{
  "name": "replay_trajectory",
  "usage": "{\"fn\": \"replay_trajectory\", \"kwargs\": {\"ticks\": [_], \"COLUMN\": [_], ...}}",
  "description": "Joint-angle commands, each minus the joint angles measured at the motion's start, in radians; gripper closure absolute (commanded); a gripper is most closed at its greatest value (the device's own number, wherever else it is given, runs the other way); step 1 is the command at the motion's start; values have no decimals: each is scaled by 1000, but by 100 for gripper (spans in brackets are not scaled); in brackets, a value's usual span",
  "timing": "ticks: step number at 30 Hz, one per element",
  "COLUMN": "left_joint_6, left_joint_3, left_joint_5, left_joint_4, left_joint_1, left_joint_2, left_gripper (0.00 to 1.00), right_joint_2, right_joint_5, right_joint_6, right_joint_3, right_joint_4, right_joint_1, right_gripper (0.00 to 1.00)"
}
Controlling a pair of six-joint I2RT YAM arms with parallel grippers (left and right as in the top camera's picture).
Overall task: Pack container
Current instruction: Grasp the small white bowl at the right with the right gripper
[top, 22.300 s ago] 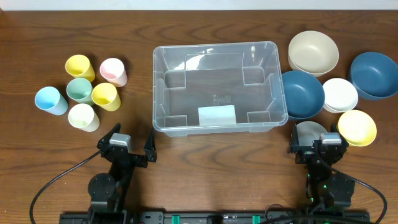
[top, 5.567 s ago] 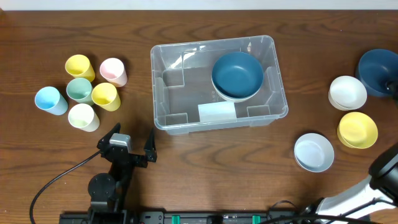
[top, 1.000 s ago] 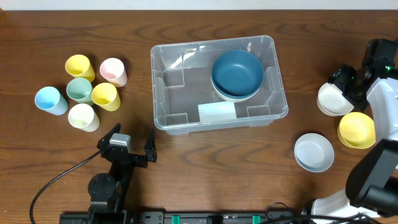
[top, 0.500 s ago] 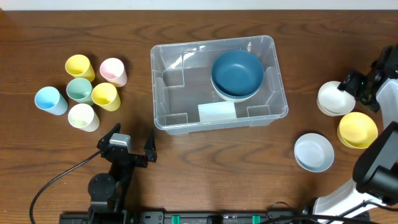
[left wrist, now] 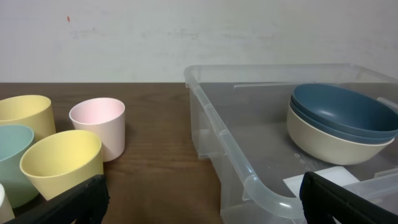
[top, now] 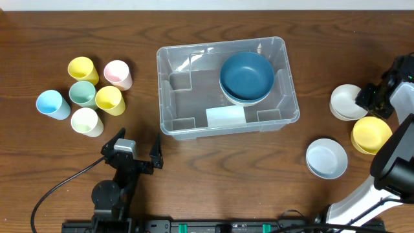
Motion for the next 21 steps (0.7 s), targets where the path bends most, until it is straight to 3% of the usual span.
{"fn": "replay_trajectory", "kwargs": {"ticks": [1,16,21], "left_joint_6": [14,14,14], "left_joint_3": [-18,-18,-18], "left_joint_5": [11,11,11], "left_joint_4": [-33,-33,-33], "left_joint_1": [-4,-4,-4], "left_joint_2": [-6,-6,-6], "left_gripper": [2,2,2], "right_joint_2": [12,11,-5], "right_joint_5": [-19,-48,-125], "right_joint_6": [9,52,57], "right_joint_3": [-3,2,55], "right_joint_4": [14,49,26], "right_joint_1": [-5,-5,-5], "right_gripper": [72,98,99]}}
